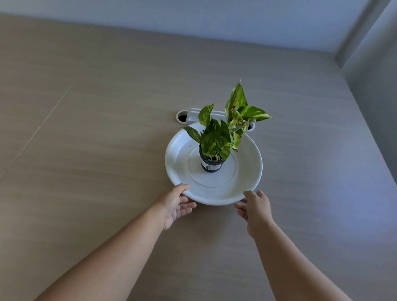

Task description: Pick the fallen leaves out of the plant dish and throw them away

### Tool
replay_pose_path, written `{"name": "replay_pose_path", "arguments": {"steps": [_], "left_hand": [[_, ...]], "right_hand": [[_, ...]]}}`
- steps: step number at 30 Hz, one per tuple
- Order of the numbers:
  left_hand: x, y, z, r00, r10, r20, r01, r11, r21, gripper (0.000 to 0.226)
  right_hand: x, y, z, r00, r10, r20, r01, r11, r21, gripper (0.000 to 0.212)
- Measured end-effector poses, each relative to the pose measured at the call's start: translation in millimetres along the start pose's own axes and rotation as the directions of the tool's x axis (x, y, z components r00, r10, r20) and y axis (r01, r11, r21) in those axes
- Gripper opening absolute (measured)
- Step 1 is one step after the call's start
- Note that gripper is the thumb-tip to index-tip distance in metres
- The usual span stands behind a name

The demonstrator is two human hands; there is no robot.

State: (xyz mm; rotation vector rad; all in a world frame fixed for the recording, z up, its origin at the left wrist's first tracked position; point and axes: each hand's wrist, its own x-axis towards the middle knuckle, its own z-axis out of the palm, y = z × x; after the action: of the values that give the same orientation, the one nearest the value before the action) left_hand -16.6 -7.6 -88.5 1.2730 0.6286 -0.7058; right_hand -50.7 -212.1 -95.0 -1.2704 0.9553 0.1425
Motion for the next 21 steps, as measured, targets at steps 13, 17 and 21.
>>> {"name": "replay_pose_path", "arguments": {"steps": [13,17,21], "left_hand": [[-7.8,7.6,12.7,0.998,0.051,0.038,-0.053,0.997,0.051,0.069],[-13.2,1.5,9.1,0.997,0.074,0.026,-0.076,0.993,0.09,0.063],[-25.9,-1.4,0.2,0.994,0.097,0.047,-0.104,0.978,0.182,0.047]], "right_hand": [[-9.4,-22.2,-4.9,0.982,-0.041,0.187,0.024,0.995,0.094,0.071],[-27.0,-29.7,-14.2,0.976,-0.041,0.214,0.055,0.997,-0.057,0.063],[-65.3,-51.0,-38.5,0.968,-0.08,0.236,0.094,0.994,-0.048,0.031]]}}
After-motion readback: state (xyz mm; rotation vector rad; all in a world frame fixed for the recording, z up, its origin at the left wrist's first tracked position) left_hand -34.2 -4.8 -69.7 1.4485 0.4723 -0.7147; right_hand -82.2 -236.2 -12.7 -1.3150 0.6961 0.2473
